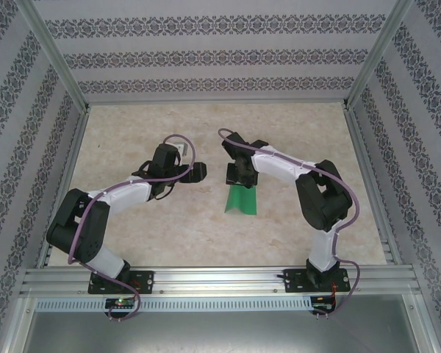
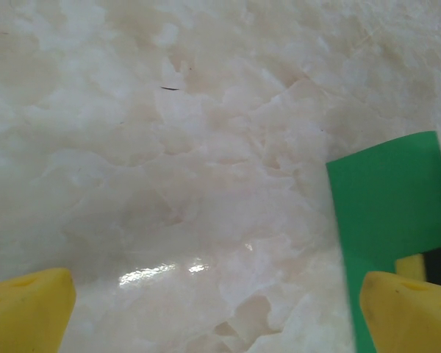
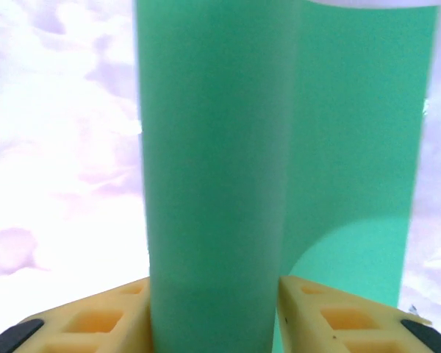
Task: Fold a paper plane with a square sheet of paper (pick it up from the middle)
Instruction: Fold the square sheet of paper in half at the center of the table, then hold the square sheet of paper at the center of the table.
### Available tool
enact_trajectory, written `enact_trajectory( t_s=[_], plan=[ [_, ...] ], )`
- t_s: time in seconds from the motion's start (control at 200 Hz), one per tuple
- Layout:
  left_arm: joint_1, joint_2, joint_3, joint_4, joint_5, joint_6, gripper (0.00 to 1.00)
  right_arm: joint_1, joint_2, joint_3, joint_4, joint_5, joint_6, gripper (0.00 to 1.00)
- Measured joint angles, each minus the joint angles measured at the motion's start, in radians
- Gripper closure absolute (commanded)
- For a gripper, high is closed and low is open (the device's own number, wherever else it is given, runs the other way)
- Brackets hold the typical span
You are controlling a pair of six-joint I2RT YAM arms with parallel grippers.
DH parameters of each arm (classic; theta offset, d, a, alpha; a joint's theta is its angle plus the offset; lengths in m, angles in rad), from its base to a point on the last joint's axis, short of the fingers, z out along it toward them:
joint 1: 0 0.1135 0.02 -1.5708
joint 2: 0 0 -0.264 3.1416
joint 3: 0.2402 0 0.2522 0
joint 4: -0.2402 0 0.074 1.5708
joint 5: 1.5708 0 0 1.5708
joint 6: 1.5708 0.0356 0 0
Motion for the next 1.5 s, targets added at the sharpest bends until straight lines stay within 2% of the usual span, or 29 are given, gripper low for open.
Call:
enact_trajectory(
  t_s=[0.235, 0.415, 0.619, 0.804, 1.134, 1.499],
  plan=[
    [0.000, -0.086, -0.020, -0.010, -0.079, -0.008, 0.00, -0.003, -0.068, -0.002, 0.092, -0.148, 0.023, 0.61],
    [0.000, -0.138, -0.030, -0.014, -0.120, -0.015, 0.00, -0.026, -0.129, -0.072, 0.297, -0.309, 0.118, 0.56],
    [0.000, -0.142, -0.030, -0.015, -0.115, -0.019, 0.00, -0.070, -0.113, -0.172, 0.483, -0.402, 0.212, 0.55],
    [0.000, -0.138, -0.030, -0.016, -0.077, -0.019, 0.00, -0.106, -0.077, -0.248, 0.512, -0.406, 0.220, 0.46],
    [0.000, -0.076, -0.026, -0.016, -0.023, -0.019, 0.00, -0.146, -0.076, -0.250, 0.386, -0.340, 0.084, 0.33],
    [-0.007, -0.056, 0.013, -0.021, 0.032, -0.007, 0.00, -0.192, -0.076, -0.248, 0.307, -0.314, -0.027, 0.28]
  ],
)
